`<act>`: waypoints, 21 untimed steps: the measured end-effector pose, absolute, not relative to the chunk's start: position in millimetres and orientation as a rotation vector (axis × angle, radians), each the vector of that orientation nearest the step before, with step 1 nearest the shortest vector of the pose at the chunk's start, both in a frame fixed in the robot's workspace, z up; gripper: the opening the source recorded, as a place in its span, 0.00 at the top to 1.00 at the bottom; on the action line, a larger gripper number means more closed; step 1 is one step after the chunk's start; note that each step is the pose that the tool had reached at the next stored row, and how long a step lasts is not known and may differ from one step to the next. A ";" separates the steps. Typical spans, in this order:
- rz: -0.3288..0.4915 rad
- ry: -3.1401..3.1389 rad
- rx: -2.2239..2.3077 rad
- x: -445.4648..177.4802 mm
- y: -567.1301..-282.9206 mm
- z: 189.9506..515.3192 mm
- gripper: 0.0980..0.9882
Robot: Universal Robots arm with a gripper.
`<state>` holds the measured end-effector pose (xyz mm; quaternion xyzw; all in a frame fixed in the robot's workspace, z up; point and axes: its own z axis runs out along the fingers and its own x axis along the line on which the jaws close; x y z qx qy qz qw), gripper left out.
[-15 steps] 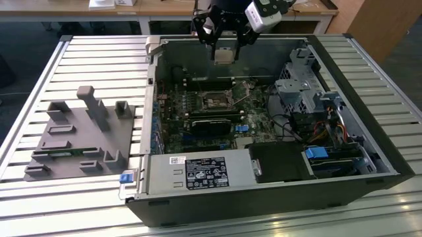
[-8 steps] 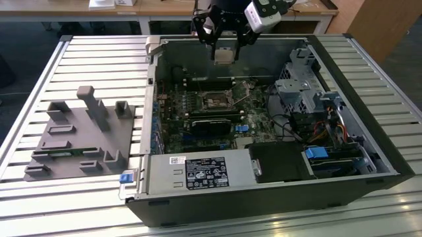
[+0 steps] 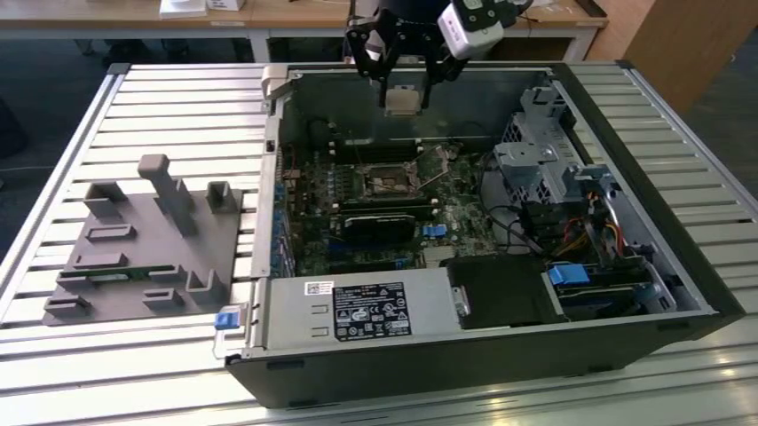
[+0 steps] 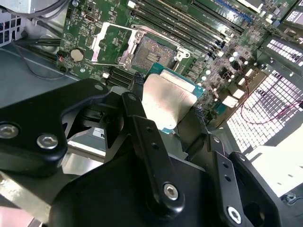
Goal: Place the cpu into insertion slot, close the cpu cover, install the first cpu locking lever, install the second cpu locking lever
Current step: 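Place the cpu into insertion slot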
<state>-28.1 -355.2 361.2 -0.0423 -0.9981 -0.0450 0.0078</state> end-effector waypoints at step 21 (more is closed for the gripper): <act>-0.141 -3.118 -0.213 -28.1 -355.2 361.2 0.51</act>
